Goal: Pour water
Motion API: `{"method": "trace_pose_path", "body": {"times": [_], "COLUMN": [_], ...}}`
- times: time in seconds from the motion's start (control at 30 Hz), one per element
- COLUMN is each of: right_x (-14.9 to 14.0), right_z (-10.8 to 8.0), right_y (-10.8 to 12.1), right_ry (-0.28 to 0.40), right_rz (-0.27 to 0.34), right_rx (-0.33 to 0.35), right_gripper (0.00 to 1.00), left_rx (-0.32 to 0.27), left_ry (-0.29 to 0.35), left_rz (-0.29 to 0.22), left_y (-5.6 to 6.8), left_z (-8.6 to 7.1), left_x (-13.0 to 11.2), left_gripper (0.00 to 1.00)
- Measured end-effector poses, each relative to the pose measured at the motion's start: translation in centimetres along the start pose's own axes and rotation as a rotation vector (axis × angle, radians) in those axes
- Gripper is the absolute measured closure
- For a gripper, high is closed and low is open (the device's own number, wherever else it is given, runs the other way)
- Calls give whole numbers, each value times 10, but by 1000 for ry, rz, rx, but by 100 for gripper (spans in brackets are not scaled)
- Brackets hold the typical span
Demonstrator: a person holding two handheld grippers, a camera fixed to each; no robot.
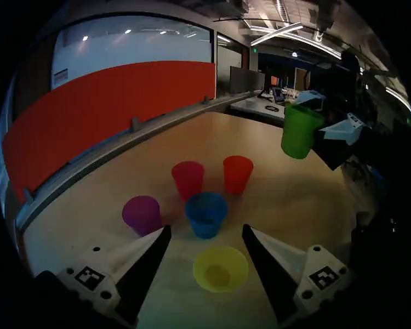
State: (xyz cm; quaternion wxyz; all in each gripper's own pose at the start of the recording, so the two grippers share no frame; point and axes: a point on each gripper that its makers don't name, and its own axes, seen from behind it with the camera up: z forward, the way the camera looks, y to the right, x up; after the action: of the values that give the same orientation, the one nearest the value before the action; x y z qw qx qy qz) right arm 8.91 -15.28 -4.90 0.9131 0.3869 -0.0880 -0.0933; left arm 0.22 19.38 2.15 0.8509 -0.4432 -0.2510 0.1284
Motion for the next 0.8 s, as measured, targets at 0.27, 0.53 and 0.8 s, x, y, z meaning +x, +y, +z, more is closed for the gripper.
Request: {"method": "trace_pose_path", "body": {"times": [0.27,0.53,0.8], "right_x": [13,23,23], "right_z": [-7,-13,-17], "right_y": [-1,1,5], "right_ry": [29,52,53], "right_rz": [-9,-4,-6], "right_rx": [-4,-8,-16], "right_gripper": [8,8,8], "left_rx": [-6,-12,-19], "left_ry": [-28,-58,-80], "left_rz": [5,14,21], "left_y": [2,3,5], "left_z": [15,35,57], "left_x": [-3,-10,-13], "left_gripper": [3,3,3]}}
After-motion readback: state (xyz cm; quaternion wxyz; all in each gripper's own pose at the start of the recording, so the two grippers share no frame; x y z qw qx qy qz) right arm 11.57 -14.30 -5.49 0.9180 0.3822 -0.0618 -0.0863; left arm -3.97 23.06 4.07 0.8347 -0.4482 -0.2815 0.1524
